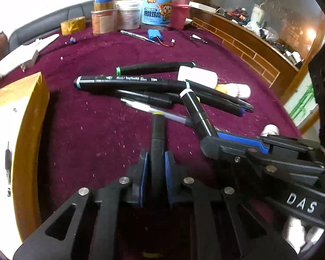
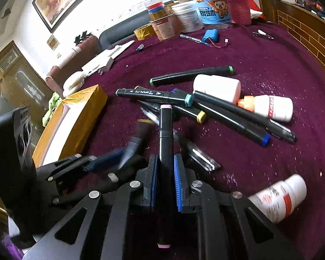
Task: Organize rigid objects
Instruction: 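Grasp a pink-capped black marker with the right tool while the left tool holds its marker, then carry both markers into the tray and open both tools to release them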
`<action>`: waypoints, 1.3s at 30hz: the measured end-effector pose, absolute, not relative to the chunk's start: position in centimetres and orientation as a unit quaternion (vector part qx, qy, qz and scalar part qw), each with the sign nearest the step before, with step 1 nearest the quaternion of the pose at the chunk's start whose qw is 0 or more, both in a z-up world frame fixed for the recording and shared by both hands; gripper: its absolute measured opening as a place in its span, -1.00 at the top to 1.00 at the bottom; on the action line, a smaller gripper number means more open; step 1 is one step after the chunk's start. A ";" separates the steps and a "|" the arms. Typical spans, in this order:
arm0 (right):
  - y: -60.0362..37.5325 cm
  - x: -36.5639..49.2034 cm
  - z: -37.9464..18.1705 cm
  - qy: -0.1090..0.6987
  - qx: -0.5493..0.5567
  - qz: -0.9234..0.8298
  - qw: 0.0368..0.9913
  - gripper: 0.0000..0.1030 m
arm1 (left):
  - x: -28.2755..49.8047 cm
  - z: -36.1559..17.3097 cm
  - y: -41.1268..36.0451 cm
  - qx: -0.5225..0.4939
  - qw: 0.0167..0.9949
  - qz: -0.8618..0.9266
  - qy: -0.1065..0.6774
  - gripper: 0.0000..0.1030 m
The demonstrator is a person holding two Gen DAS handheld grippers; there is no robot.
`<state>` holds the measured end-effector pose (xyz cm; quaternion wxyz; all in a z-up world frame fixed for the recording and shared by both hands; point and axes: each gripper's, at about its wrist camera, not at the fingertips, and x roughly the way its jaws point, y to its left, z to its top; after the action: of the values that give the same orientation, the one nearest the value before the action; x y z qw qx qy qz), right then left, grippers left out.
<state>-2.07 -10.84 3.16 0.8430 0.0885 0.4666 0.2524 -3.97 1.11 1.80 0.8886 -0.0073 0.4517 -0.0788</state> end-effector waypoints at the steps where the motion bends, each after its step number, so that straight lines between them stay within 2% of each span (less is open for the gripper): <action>1: -10.9 -2.3 3.3 0.464 0.091 0.255 0.843 0.75 | -4.0 1.9 1.2 -0.009 0.888 -0.090 0.452 0.77; 13: -8.1 -5.0 7.0 0.433 0.082 0.280 0.853 0.75 | -7.4 4.4 5.1 -0.108 0.887 -0.151 0.422 0.77; 22: -3.0 -7.6 11.3 0.392 0.061 0.328 0.857 0.74 | -12.2 9.2 12.0 -0.206 0.906 -0.189 0.317 0.76; 27: 1.0 -8.7 13.3 0.381 0.040 0.374 0.845 0.74 | -13.8 10.7 17.2 -0.239 0.911 -0.168 0.290 0.76; 32: 5.7 -7.7 12.3 0.413 0.038 0.418 0.808 0.74 | -13.8 9.8 23.2 -0.258 0.915 -0.102 0.294 0.76; 39: 11.7 -4.2 8.8 0.463 0.023 0.411 0.785 0.74 | -11.3 7.0 27.8 -0.262 0.905 -0.047 0.332 0.76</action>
<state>-4.24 11.71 8.83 0.7848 0.0227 0.4629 0.4115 -11.33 27.83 6.96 0.9051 -0.2617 0.3318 -0.0467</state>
